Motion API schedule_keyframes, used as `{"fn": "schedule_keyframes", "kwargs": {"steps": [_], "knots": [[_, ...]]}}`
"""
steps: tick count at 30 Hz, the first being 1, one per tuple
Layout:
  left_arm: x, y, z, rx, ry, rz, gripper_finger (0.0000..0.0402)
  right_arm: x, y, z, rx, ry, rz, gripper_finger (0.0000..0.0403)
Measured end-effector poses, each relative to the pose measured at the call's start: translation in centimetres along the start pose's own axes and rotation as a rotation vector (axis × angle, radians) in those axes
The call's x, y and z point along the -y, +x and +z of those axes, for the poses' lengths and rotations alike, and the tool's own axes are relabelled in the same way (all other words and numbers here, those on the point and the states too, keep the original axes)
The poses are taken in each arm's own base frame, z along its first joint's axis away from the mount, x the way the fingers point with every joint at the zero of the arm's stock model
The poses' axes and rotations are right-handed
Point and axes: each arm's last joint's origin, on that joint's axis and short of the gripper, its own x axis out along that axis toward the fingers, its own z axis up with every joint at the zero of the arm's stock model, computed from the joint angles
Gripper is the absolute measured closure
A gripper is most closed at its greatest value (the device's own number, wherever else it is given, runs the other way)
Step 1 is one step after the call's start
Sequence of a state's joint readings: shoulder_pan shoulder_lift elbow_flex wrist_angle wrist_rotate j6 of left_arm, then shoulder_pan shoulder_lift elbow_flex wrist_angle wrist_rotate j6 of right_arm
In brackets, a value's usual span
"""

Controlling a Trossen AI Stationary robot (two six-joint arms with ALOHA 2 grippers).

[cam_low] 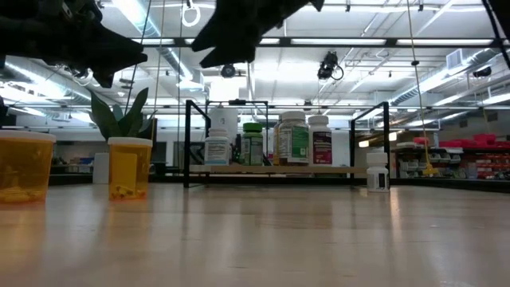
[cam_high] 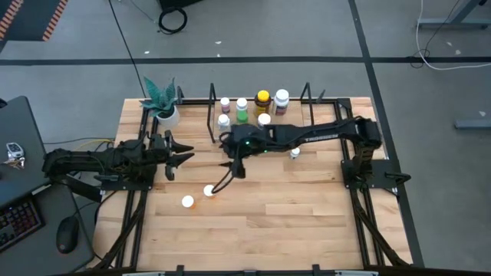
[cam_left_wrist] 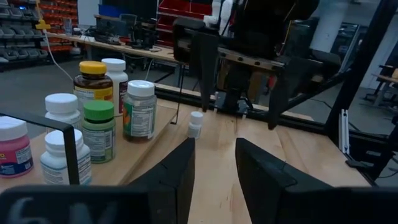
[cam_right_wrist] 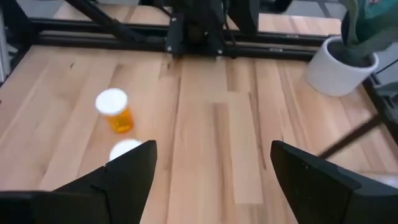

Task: Pick and place medicine bottles onto shelf by color
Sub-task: Adjust the right orange pill bottle

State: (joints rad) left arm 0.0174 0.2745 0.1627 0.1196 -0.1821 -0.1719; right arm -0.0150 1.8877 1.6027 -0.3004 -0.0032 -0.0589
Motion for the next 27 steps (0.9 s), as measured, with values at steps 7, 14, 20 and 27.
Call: {"fn": "schedule_keyframes", "kwargs": {"steps": [7,14,20,27], "knots": [[0.0,0.0,0.0,0.0,0.001,0.0,0.0274,-1.5,2.5,2.0,0.038,-0.041,0.024,0.008],[0.0,0.0,0.0,0.0,0.0,0.0,0.028,-2.3,2.8,2.1,0.01,-0.041,0.029,0.008],[0.0,0.0,0.0,0.0,0.001,0.0,0.0271,-3.8,2.8,2.0,0.002,-0.079,0.057,0.008],[0.0,0.0,0.0,0.0,0.001,0.0,0.0269,-4.8,4.3,-0.3,0.049,-0.109,0.072,0.008]]}}
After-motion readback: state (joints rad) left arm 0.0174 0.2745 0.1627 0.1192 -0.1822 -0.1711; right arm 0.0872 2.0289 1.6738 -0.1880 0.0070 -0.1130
